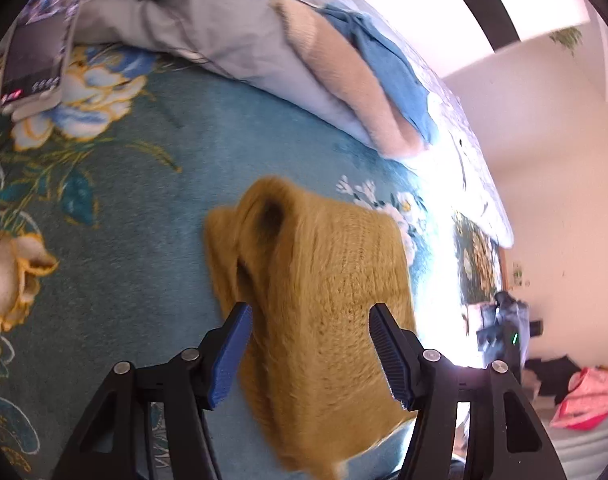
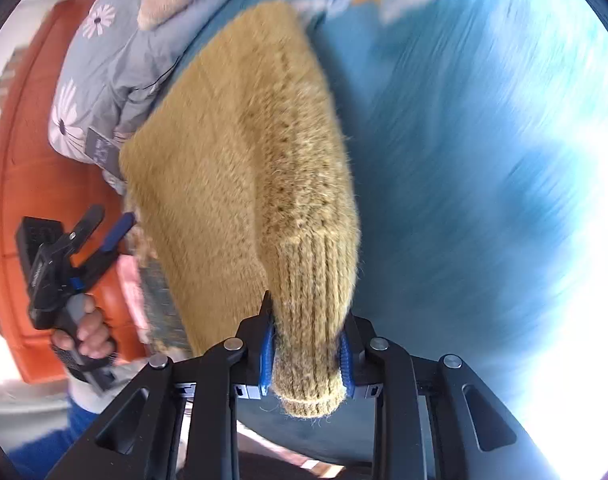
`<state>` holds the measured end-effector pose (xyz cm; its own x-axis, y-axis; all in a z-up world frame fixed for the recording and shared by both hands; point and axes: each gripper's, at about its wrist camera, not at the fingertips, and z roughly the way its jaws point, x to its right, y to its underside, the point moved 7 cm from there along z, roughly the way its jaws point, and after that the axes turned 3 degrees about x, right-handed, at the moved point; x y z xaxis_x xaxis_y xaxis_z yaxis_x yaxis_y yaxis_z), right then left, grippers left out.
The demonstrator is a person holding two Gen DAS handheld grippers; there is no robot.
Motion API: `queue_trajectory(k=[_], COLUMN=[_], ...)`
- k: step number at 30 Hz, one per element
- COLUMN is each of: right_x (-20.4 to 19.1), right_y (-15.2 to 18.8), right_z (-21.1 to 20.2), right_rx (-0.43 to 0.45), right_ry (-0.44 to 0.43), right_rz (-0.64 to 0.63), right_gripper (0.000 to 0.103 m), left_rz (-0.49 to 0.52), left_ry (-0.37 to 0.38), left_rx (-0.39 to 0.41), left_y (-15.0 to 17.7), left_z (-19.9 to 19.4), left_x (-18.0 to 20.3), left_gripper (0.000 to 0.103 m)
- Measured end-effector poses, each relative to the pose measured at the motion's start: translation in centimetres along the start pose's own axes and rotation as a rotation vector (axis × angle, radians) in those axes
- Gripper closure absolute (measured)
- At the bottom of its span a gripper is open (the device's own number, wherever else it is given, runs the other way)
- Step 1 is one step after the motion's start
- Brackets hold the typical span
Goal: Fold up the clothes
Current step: 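Grasp the sweater end with both grippers and roll it over toward the duvet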
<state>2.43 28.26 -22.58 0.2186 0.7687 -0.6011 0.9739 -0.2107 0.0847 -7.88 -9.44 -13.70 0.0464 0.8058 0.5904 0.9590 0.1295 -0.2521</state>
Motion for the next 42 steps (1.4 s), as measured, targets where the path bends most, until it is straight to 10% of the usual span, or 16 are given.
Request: queue_trajectory(k=[12, 20, 29, 42], right_x=[5.5, 6.9, 10.0, 8.4], right_y=[-5.6, -2.1, -0.3, -3.8], right_z=[-4.8, -7.7, -6.7, -4.1], right_rx=[0.052, 0.389, 0.479, 0.478], right_ry=[0.133, 0.017, -0.192, -0.214], right_rz=[-0.064, 0.074, 0.267, 0.259], right_gripper=[0.070, 0.045, 0.036, 0.035], left_rz=[0.192, 0.307, 0.205, 0.162], left_ry=[-0.060, -0.088, -0.049, 0.009], left_rx=[-0.079, -0.218, -0.334, -0.329], left_y=[-2.6, -3.1, -2.4, -0.4], left_z=[7.3, 12.3, 15.3, 15.2], left_x=[7.7, 7.6, 5.3, 5.2], left_gripper=[0.038, 0.038, 0.033, 0.042])
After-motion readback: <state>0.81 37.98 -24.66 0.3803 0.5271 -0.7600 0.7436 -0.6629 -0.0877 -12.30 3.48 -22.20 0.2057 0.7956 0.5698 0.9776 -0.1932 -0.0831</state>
